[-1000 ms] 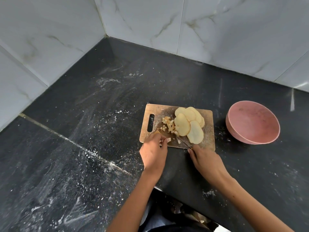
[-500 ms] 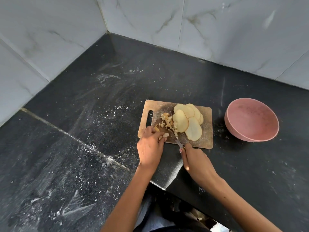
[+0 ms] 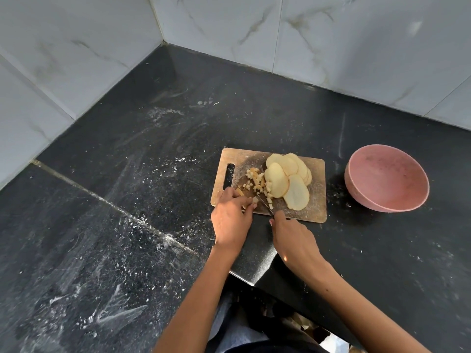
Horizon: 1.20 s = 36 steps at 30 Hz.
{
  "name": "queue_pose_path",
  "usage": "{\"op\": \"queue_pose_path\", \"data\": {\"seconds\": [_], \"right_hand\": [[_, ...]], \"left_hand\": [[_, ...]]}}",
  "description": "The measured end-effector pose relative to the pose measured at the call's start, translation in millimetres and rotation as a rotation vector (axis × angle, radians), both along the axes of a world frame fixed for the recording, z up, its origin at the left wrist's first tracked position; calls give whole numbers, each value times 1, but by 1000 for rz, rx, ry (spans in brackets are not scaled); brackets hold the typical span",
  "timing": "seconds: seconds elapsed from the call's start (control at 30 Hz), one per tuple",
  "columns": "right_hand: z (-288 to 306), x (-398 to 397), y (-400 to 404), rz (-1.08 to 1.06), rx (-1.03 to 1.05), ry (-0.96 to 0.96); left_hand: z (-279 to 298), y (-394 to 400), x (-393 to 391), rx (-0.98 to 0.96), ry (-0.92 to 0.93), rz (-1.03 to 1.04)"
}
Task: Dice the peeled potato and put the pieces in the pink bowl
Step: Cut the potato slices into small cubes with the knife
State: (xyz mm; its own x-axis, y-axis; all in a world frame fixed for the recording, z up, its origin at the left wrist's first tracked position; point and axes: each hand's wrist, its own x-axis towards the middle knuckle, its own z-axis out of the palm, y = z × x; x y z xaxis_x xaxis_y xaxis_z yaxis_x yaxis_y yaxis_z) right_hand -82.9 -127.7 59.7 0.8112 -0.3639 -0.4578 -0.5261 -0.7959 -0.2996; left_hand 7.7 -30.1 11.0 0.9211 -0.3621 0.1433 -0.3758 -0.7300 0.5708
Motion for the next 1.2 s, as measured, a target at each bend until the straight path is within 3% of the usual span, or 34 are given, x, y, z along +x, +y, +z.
{"op": "queue_pose_path", "data": {"seconds": [0.17, 0.5, 1.2], "right_hand": [[-8, -15, 6, 12, -28, 83], [-2, -13, -2, -82, 28, -65], [-6, -8, 7, -72, 74, -40]], "left_hand": [[4, -2, 0, 5, 19, 2], [-1, 3, -3, 25, -168, 7], [-5, 4, 8, -33, -6, -24]]}}
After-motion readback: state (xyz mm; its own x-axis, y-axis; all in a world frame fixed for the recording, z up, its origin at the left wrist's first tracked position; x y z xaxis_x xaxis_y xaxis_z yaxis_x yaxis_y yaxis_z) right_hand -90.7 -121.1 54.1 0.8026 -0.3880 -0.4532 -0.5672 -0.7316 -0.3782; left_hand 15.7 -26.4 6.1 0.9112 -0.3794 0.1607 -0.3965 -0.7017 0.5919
